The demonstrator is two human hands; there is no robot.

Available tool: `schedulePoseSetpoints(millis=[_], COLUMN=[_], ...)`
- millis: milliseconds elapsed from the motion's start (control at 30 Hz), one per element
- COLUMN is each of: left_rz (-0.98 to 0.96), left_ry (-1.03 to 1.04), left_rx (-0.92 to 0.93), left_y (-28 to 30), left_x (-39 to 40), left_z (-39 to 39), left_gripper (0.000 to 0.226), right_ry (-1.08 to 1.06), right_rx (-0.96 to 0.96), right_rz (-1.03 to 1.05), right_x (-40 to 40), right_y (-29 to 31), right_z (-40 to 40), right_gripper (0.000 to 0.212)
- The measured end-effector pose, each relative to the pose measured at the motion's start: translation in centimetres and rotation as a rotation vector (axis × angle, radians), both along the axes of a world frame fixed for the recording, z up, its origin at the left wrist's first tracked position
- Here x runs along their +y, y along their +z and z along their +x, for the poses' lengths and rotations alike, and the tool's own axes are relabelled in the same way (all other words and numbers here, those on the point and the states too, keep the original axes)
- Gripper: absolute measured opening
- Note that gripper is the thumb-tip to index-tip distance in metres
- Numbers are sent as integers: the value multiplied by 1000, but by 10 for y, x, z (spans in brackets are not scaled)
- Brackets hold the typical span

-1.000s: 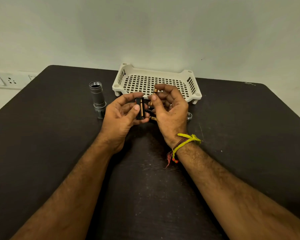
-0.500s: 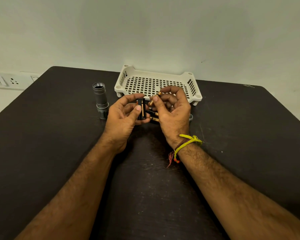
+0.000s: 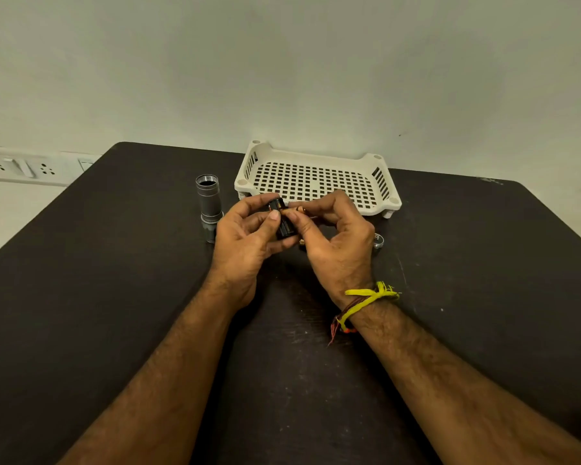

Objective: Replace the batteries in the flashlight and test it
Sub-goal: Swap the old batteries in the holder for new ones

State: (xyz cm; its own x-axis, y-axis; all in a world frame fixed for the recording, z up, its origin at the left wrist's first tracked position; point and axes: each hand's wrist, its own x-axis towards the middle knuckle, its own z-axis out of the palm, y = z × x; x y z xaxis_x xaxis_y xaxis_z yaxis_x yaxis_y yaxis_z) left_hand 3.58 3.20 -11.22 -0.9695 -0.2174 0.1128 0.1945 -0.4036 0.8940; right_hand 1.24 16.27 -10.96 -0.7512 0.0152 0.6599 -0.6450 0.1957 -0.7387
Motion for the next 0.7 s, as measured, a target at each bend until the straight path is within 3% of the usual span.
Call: schedulePoseSetpoints(millis=[400, 700], left_rz=[72, 74], left_ry=[11, 42], left_rx=[-11, -14], left_y=[-2, -1], left_x=[-3, -4], left_z=[-2, 0], left_gripper=[28, 27], right_ry=[40, 54], right_rx=[179, 123], right_rz=[258, 284], right_x=[9, 7], right_y=[-1, -2], right_z=[-5, -2], right_gripper=[7, 3])
